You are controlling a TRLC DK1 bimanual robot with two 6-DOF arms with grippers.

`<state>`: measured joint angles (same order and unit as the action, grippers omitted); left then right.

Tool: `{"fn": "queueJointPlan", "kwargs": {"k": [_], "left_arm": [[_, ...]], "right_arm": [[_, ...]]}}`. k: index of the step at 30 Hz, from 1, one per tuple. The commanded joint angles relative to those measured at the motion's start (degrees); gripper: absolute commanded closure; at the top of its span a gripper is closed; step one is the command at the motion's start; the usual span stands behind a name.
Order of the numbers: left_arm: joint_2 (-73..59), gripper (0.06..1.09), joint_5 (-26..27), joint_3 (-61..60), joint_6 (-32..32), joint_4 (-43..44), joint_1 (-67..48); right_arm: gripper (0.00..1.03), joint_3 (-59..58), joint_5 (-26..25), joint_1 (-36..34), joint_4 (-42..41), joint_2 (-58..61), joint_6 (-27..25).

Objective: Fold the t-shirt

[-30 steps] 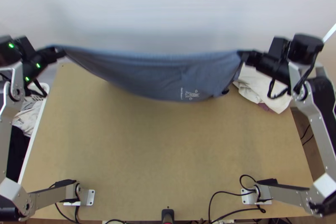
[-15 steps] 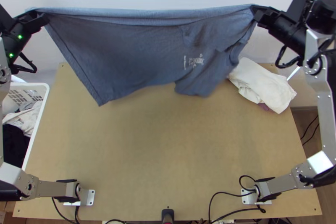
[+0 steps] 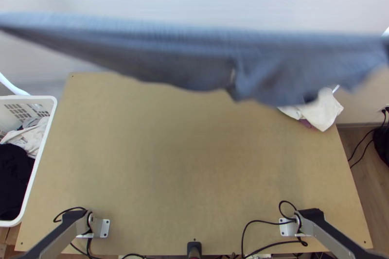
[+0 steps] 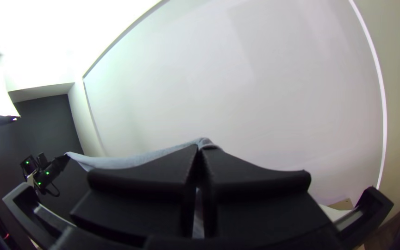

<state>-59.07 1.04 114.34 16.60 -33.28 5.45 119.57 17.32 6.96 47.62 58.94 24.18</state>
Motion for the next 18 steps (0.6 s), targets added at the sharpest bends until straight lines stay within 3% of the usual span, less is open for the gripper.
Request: {"fn": "queueJointPlan", "kwargs": {"k": [1,5,11,18], "left_arm": [[5.1,1.05,-0.51,0.35,2.56,-2.14,-0.71],[10.29,1.05,-0.42,-2.46,3.79,-7.06,-0.8],[18.81,1.05,-0.25,-18.1,4.32,-9.44,-1.59],[29.98,1.05,2.39,-42.27,4.32,-10.84,-2.2]], "right_arm": [[1.0,-1.97,-0.97,-1.25,3.98,-3.83,0.34],[1.0,-2.32,-1.41,-1.34,8.99,-6.99,-0.01],[1.0,-9.62,-1.33,-1.07,10.57,-9.89,-0.01],[1.0,-37.39,-0.89,1.65,4.24,-17.72,2.97]]}}
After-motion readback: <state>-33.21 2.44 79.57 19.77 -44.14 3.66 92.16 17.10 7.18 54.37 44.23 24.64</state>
